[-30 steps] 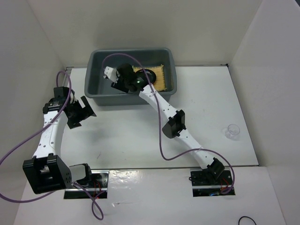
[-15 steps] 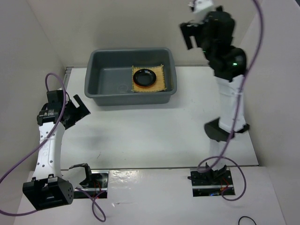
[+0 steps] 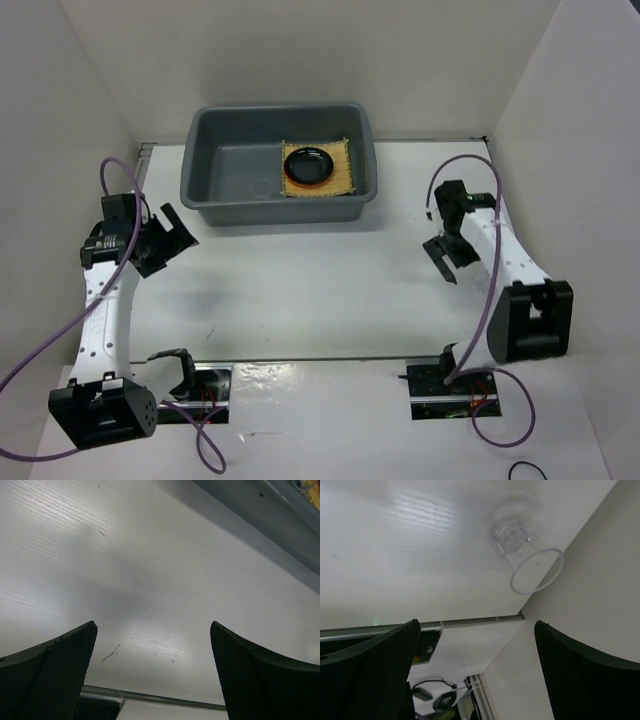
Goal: Place the mixed dishes into the plastic bin
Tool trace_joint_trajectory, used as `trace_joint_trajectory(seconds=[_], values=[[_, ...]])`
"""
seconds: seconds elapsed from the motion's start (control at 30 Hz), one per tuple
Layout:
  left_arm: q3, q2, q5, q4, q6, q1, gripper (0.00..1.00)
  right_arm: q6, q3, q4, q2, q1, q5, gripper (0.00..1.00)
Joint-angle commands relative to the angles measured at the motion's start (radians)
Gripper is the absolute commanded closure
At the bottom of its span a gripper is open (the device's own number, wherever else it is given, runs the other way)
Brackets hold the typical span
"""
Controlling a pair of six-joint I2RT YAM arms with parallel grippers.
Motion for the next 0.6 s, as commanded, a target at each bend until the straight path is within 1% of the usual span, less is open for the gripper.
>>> trace_joint_trajectory(seconds=[0.0, 0.07, 0.17, 0.2, 0.23, 0.27, 0.33, 0.43, 0.57], values=[[0.006, -0.005, 0.024, -0.018, -0.017, -0.013, 0.00, 0.035, -0.093, 0.167, -0.185, -0.010, 0.079, 0.01], [0.006, 0.004, 0.015, -0.027, -0.017, -0.024, 0.00, 0.035, -0.173, 0.237, -0.225, -0.019, 0.110, 0.01], [0.006, 0.004, 0.015, -0.038, -0.017, -0.033, 0.00, -0.010, -0.237, 0.325, -0.238, -0.103, 0.131, 0.01], [0.006, 0.004, 0.015, -0.038, -0.017, -0.033, 0.00, -0.028, -0.246, 0.344, -0.238, -0.133, 0.113, 0.01], [0.006, 0.004, 0.015, -0.038, -0.026, -0.033, 0.00, -0.060, -0.246, 0.362, -0.213, -0.201, 0.092, 0.01], [0.006, 0.004, 0.015, -0.038, -0.026, -0.033, 0.00, -0.077, -0.259, 0.382, -0.202, -0.237, 0.067, 0.01], [0.006, 0.004, 0.015, -0.038, -0.026, -0.042, 0.00, -0.123, -0.259, 0.426, -0.160, -0.318, -0.022, 0.01], [0.006, 0.004, 0.015, -0.038, -0.026, -0.042, 0.00, -0.146, -0.259, 0.468, -0.124, -0.358, -0.097, 0.01], [0.006, -0.015, 0.015, -0.047, -0.026, -0.042, 0.00, -0.166, -0.250, 0.488, -0.104, -0.358, -0.162, 0.01]])
